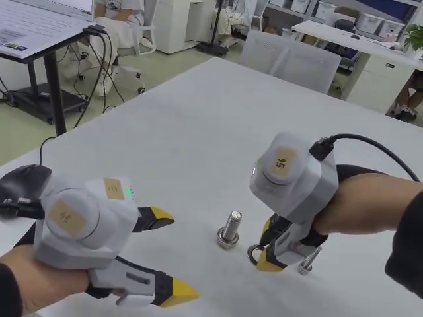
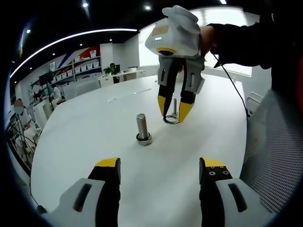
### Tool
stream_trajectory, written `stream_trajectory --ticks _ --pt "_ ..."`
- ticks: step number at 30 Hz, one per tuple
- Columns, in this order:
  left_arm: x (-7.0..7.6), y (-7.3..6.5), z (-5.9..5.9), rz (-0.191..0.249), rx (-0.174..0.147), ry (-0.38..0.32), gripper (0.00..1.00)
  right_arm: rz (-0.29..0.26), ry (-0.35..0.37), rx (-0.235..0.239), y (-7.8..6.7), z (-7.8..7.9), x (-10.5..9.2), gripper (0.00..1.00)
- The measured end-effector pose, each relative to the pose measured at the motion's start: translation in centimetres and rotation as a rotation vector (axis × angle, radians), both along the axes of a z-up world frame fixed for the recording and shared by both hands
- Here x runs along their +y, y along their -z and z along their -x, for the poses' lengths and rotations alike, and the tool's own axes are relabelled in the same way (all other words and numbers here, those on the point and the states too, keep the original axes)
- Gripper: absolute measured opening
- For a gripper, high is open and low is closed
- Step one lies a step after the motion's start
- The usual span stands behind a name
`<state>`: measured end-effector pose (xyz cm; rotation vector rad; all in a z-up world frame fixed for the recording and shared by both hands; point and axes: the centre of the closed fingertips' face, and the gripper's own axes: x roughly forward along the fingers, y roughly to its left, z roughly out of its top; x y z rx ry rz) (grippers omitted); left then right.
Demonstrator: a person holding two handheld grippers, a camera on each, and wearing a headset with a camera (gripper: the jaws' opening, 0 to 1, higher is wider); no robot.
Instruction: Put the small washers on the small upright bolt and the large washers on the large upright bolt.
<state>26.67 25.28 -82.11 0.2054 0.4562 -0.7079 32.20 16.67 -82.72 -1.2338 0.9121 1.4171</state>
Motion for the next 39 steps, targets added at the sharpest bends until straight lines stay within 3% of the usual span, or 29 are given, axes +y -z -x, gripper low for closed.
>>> stream_trajectory --ticks 9,39 --pt "-0.1 0.1 -0.2 -0.002 0.003 0.001 0.67 -0.017 -0.003 -0.023 -1.4 -0.7 0.2 0.24" --pt "-0.3 0.1 -0.3 0.001 -0.002 -0.001 0.67 -0.045 -0.057 -0.083 -3.6 -2.1 2.6 0.24"
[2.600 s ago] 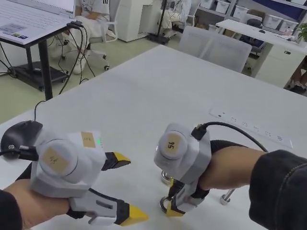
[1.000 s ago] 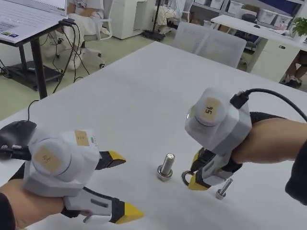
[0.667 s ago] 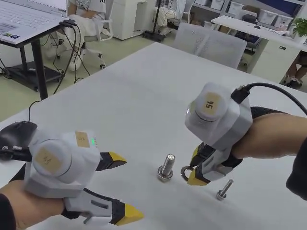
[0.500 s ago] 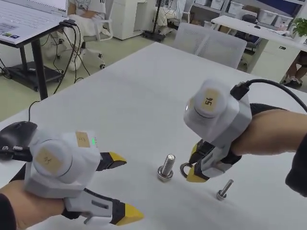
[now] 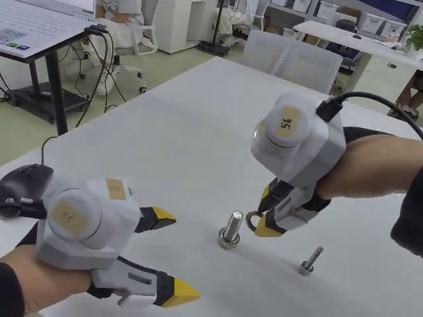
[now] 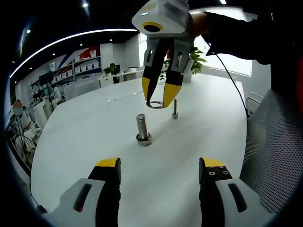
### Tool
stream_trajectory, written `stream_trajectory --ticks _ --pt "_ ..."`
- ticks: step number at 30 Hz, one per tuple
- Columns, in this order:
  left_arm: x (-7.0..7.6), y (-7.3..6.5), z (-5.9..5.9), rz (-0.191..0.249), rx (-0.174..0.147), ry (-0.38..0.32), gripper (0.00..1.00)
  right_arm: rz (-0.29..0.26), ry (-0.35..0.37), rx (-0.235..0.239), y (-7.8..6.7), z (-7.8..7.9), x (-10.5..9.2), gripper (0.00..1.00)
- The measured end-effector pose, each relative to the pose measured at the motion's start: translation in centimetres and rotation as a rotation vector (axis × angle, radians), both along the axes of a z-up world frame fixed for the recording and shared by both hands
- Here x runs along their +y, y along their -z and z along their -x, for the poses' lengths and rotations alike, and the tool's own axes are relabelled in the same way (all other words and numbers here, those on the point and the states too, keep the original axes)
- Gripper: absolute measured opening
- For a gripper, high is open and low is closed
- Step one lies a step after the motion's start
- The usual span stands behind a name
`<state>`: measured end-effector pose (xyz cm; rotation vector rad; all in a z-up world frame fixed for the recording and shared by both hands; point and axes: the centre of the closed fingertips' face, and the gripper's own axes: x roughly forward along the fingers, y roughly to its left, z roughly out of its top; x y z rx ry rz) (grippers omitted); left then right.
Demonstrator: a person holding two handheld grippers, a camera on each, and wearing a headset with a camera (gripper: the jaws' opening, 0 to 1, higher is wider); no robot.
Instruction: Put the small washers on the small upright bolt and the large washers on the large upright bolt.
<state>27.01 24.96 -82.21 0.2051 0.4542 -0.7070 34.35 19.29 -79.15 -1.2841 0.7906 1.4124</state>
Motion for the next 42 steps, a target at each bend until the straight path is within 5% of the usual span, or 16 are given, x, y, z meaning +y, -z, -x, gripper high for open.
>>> stream_trajectory --ticks 20,33,37,42 --pt "0.0 0.1 0.3 0.004 -0.002 -0.002 0.67 0.014 -0.051 -0.007 0.0 -0.2 2.3 0.24" --pt "0.1 -0.1 0.2 0.015 -0.008 -0.006 0.67 0.046 -0.066 0.014 0.8 -0.3 2.6 0.24" --pt "0.0 -0.5 0.1 0.021 -0.04 0.0 0.65 0.054 -0.068 0.018 0.9 -0.3 2.5 0.24" --pt "0.1 -0.3 0.0 0.022 -0.028 -0.004 0.67 0.058 -0.071 0.022 1.1 -0.4 2.6 0.24"
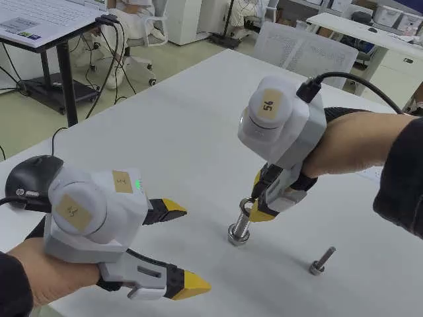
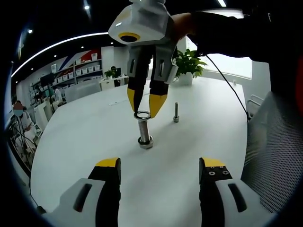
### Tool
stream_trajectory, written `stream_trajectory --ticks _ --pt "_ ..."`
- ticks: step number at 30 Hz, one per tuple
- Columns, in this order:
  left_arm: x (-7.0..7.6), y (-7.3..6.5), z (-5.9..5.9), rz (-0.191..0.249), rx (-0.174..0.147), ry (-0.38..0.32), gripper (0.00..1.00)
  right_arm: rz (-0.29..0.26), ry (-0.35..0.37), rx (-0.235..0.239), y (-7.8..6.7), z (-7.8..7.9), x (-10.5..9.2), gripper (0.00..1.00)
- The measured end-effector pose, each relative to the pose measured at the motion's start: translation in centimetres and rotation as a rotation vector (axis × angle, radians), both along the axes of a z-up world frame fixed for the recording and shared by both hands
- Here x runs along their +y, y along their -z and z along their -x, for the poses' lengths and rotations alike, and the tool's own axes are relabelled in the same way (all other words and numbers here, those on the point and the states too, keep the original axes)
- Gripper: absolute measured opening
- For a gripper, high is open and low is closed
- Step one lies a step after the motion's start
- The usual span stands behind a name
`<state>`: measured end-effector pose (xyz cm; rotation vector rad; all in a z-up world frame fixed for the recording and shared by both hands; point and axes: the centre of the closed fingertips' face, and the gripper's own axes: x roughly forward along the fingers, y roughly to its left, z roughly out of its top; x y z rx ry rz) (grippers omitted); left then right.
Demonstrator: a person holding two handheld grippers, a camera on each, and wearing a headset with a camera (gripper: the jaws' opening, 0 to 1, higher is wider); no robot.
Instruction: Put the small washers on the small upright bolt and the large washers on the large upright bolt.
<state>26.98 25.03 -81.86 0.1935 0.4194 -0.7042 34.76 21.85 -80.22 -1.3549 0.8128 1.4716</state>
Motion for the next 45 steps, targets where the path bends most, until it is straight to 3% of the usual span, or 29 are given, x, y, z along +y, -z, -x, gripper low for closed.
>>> stream_trajectory --ticks 9,45 --pt "-0.6 -0.9 0.0 0.054 -0.029 0.019 0.7 0.012 0.0 0.01 0.3 -0.2 -0.1 0.24" --pt "-1.0 -1.8 0.5 0.099 -0.086 0.05 0.76 0.041 -0.005 0.033 1.6 0.5 0.3 0.24"
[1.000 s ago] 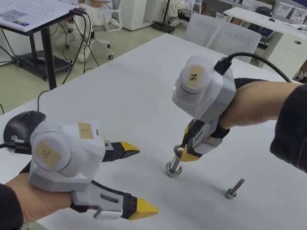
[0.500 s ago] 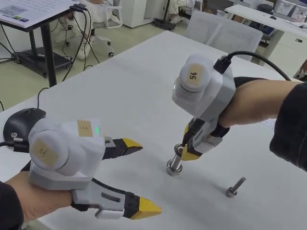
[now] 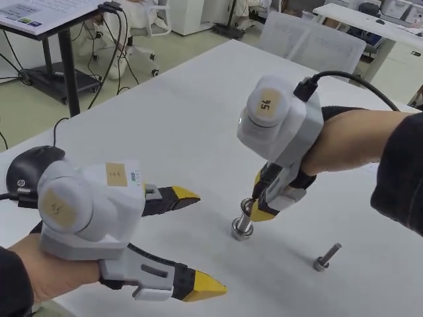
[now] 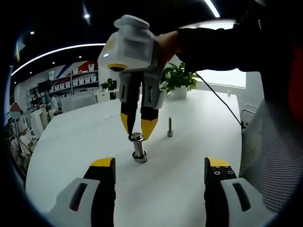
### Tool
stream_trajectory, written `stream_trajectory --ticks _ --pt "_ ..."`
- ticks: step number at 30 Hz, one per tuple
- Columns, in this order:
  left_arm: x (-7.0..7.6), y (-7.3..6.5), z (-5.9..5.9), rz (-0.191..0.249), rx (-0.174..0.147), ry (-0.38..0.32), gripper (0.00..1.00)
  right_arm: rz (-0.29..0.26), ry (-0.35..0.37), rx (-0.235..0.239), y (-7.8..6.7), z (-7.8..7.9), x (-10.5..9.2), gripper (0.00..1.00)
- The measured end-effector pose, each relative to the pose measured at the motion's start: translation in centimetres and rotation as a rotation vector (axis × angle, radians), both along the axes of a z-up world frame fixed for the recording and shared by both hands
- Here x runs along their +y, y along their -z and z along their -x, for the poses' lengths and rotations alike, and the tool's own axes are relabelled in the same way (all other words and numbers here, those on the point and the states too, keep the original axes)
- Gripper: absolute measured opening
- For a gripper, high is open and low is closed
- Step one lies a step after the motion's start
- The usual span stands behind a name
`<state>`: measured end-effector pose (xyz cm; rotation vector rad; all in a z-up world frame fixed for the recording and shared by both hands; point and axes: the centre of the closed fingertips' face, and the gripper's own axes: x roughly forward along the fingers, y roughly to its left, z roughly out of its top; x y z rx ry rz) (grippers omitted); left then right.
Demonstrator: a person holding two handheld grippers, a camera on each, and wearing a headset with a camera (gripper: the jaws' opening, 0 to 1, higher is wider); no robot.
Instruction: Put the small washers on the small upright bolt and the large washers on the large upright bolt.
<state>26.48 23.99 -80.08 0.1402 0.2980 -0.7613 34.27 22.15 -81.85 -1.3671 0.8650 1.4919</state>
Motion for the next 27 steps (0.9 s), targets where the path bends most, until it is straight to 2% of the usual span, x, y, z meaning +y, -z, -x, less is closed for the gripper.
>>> stream_trajectory --ticks 13,27 --pt "0.0 -0.3 0.0 0.011 -0.012 0.002 0.79 0.013 0.003 0.014 0.8 -0.2 0.1 0.24" --pt "-0.2 -0.2 -0.1 0.01 -0.003 0.008 0.79 0.023 0.013 0.031 1.9 -0.1 0.0 0.24"
